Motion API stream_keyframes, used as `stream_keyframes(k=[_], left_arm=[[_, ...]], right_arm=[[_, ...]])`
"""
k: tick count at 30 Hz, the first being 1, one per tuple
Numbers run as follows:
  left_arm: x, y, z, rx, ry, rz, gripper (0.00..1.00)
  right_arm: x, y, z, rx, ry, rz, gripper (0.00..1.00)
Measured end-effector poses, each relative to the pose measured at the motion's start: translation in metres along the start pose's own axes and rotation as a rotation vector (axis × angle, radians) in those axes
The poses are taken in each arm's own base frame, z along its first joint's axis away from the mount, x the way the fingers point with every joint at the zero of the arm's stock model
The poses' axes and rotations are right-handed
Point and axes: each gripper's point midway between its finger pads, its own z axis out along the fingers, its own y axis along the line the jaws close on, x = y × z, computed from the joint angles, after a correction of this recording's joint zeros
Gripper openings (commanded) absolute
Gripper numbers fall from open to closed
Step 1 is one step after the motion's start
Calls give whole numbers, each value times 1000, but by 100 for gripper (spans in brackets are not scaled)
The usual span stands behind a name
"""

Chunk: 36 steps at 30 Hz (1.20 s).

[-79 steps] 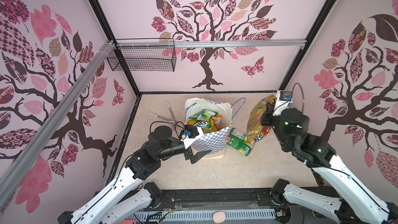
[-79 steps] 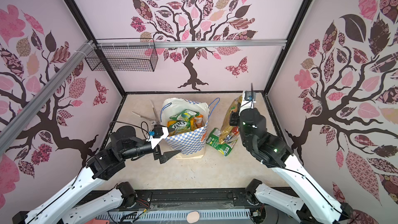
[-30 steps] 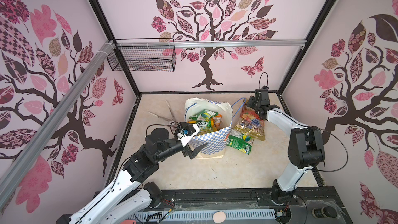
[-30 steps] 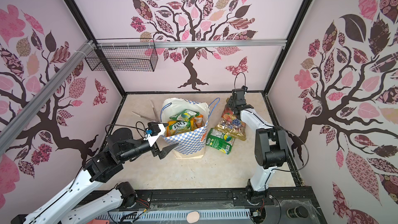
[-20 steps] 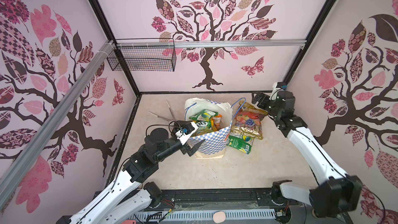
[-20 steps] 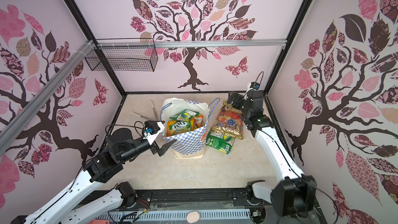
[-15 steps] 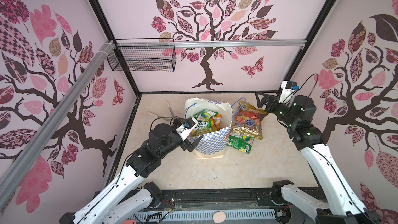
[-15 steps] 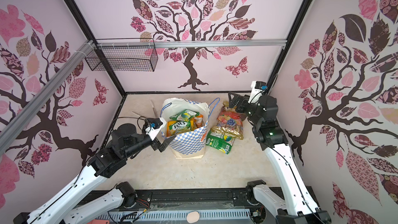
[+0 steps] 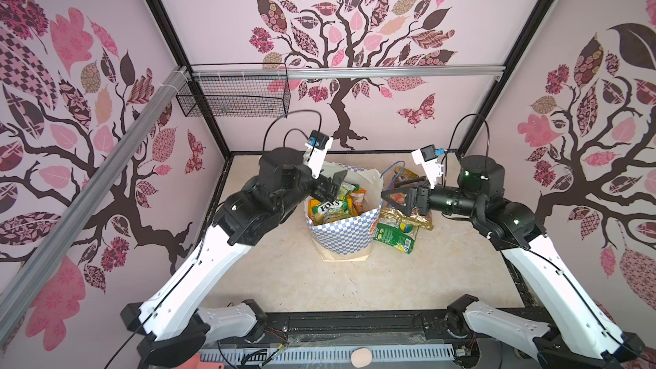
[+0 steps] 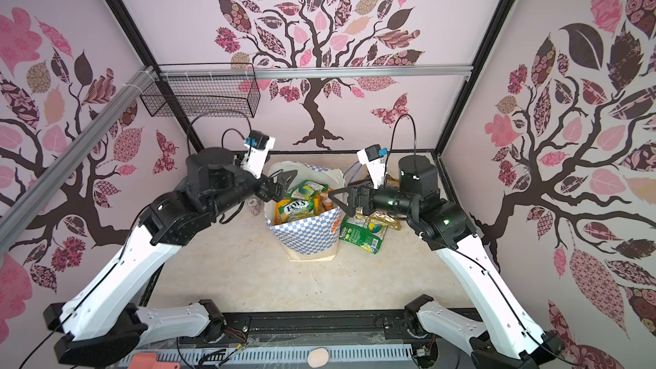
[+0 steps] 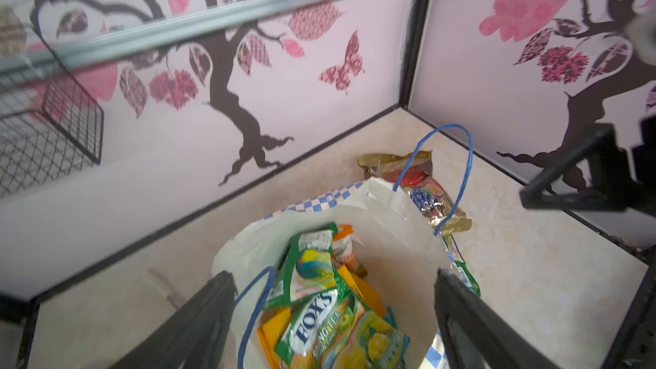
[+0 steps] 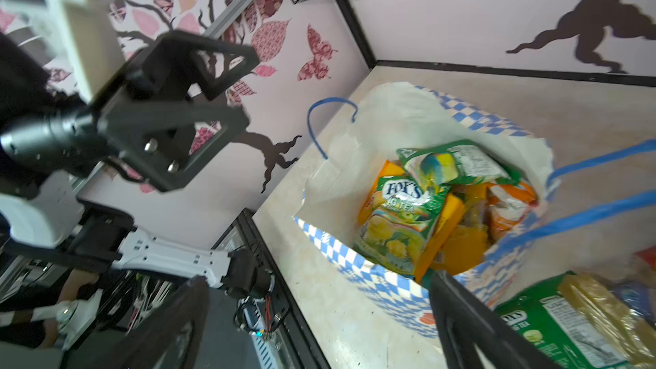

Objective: Take the snacks out of the paper bag
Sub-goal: Pick up the snack from the paper bag.

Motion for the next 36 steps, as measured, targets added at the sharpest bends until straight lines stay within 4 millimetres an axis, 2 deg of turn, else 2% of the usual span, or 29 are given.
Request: stream_keyframes(k=[2,4,6,9,11,13,21,30,36], left_arm=[[-9,-2,18,-15,55,-45,75],[-3,-7,37,-16,130,-72,74],[13,-14,57,-7,222,-87,74],[48,-29,84,21,370,-102,74],[74,-36,97,28,469,-102,75],[93,-40,105,28,536,-100,75],[144,-41,111,10,698,-84,77],[222,-40,119,-10,893,-46,80],[248,-39,127,5,937,-54,82]], right_arm=[[6,1,-1,1,23,7,98],[11,-3,-1,21,35,10,98],[15,-5,-2,30,48,16,98],[20,-7,-3,36,59,24,97],[25,-9,-5,47,61,27,97],[28,-11,-7,56,61,30,97],[29,-12,-9,70,48,32,97],[30,-13,-7,68,55,40,97],[36,-19,-3,76,75,59,97]])
